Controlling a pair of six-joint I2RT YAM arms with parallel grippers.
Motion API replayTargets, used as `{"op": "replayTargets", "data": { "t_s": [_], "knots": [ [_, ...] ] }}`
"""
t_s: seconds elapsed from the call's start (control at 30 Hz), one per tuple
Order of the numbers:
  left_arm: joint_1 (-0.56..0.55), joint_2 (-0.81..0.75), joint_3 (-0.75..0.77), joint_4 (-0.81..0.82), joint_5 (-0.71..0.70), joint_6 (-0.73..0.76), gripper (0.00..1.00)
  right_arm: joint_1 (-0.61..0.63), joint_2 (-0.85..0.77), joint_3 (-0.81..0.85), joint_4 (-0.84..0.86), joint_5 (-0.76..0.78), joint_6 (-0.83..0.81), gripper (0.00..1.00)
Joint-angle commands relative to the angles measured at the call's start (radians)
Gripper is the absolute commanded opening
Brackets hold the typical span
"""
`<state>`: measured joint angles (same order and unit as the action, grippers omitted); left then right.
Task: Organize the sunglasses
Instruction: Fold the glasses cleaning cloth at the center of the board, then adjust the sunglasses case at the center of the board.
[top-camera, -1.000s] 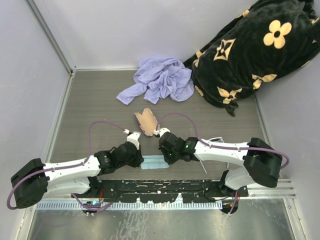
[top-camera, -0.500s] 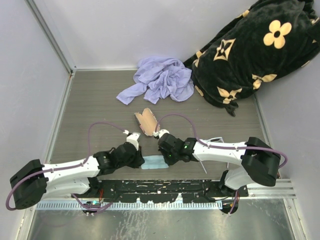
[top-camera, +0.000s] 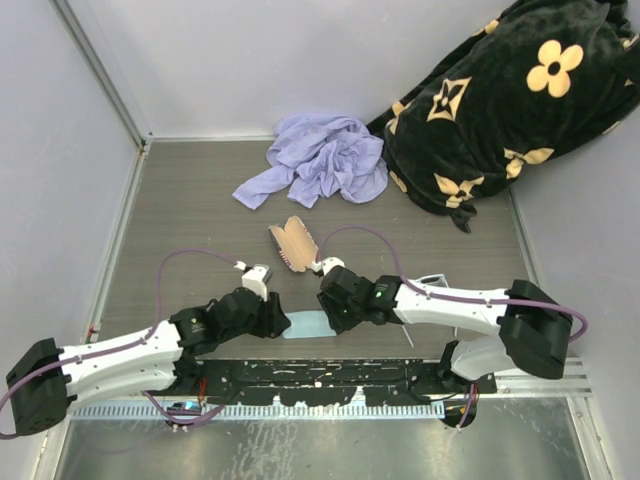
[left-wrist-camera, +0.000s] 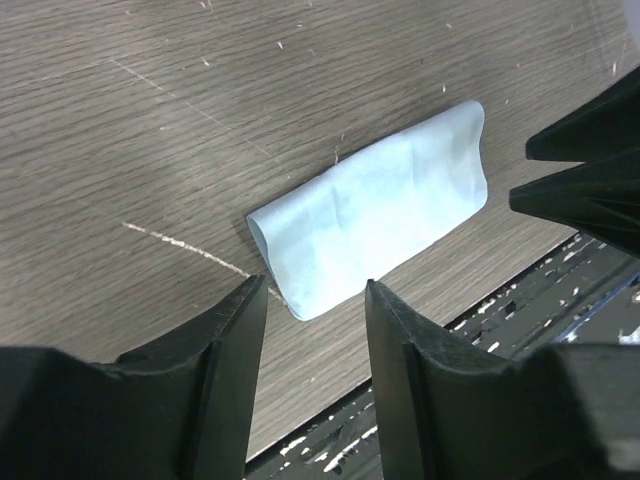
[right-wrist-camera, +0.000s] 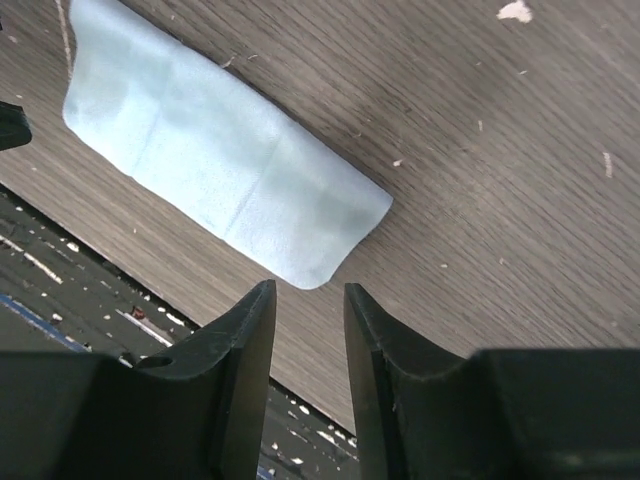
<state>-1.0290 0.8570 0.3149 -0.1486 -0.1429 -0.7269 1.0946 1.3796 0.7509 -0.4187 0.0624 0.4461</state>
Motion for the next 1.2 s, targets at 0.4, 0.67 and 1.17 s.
{"op": "replayTargets", "data": {
  "t_s": [0.4, 0.67, 1.17],
  "knots": [
    [0.044, 0.074, 0.113, -0.068, -0.124, -0.093, 0.50, -0.124, -0.055, 0.037, 0.054, 0.103, 0.044, 0.48],
    [0.091, 0.165, 0.102, 0.012, -0.065, -0.097, 0.47, -0.197, -0.026, -0.017, 0.154, -0.018, 0.079, 0.48],
    [0.224, 0.090, 0.140, -0.056, -0.002, -0.059, 0.48, -0.230, -0.027, 0.027, 0.141, 0.011, 0.070, 0.47]
  ]
}}
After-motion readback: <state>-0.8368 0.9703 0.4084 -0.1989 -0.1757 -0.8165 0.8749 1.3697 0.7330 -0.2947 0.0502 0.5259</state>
